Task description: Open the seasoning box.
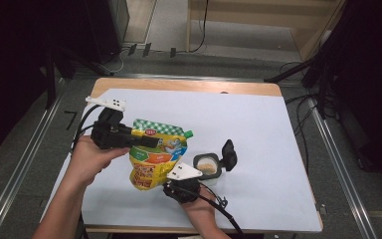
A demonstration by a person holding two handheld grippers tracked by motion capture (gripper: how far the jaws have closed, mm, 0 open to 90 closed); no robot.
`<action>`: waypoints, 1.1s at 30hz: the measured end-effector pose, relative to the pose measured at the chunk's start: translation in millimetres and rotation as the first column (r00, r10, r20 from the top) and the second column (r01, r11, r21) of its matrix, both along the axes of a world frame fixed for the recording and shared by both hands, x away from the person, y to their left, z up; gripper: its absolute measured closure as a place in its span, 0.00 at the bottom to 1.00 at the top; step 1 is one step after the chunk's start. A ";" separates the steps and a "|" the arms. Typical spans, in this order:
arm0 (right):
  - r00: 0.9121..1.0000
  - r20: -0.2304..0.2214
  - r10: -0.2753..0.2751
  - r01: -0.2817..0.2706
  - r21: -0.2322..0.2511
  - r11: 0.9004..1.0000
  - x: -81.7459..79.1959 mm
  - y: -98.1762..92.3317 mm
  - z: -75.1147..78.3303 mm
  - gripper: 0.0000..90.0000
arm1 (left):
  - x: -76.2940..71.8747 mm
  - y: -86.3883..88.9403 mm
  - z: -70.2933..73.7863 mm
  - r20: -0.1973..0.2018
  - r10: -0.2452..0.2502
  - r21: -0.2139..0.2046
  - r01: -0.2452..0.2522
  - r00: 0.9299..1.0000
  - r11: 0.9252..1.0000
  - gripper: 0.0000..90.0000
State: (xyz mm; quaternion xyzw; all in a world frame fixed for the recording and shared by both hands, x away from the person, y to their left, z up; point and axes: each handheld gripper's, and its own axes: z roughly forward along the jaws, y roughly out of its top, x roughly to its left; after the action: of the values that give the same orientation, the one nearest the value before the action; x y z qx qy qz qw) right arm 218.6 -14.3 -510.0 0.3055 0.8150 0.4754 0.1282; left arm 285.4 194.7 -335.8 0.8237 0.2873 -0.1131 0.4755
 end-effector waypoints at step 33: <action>0.995 0.045 0.086 -0.088 0.035 0.996 -16.5 0.8 21.9 0.62 | 0.1 -32.1 -21.6 0.053 0.053 0.141 -0.060 0.997 0.988 0.88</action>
State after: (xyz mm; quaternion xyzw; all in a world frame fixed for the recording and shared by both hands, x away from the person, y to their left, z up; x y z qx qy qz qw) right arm 202.1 -13.5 -488.1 0.2616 0.8156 0.5020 0.1195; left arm 285.4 162.6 -357.4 0.8496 0.3063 -0.0583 0.4253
